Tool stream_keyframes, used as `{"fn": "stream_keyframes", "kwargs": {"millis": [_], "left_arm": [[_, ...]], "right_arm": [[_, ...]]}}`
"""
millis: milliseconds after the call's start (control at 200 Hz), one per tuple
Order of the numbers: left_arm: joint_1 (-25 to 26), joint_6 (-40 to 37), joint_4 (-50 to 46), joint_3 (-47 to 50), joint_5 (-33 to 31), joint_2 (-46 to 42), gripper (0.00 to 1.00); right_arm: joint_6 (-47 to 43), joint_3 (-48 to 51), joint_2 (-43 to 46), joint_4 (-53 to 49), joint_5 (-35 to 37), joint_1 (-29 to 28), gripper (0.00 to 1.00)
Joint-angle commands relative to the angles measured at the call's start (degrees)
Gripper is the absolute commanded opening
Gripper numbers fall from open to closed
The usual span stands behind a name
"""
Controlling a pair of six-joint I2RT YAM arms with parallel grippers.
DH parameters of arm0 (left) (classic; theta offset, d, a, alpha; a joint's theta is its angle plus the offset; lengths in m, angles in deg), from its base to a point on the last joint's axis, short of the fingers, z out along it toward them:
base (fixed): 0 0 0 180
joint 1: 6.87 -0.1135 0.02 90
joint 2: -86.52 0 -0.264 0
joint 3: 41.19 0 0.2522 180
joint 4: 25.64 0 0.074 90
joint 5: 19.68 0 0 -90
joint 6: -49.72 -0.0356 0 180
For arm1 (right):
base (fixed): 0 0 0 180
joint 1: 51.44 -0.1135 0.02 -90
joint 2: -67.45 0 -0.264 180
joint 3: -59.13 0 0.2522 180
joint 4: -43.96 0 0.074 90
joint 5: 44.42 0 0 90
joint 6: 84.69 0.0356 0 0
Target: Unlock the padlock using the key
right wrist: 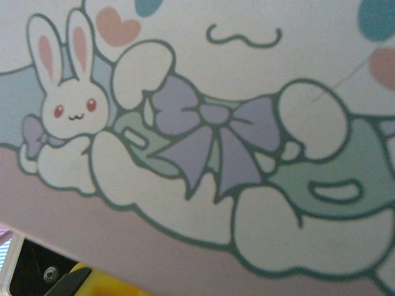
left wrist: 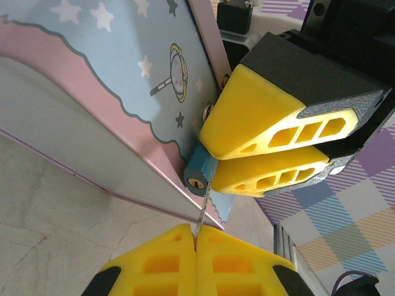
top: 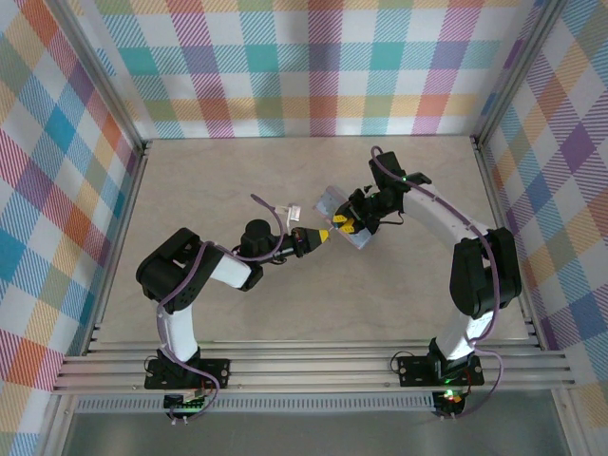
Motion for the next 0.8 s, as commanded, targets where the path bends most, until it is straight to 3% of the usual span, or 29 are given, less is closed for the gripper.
{"fn": "stream_keyframes", "kwargs": {"millis": [0,795], "left_arm": [[-0.1,-0.2,2.2,-0.1,0.6,1.0,0.0],[-0.9,1.5,4.8,-2.0,1.8,2.9,0.0]], "right_arm": [[0.4,-0.2,1.8,1.1,-0.3,0.3,0.0],[-0.5,0.1,1.6,0.9,-0.6,0.3,0.0]]}}
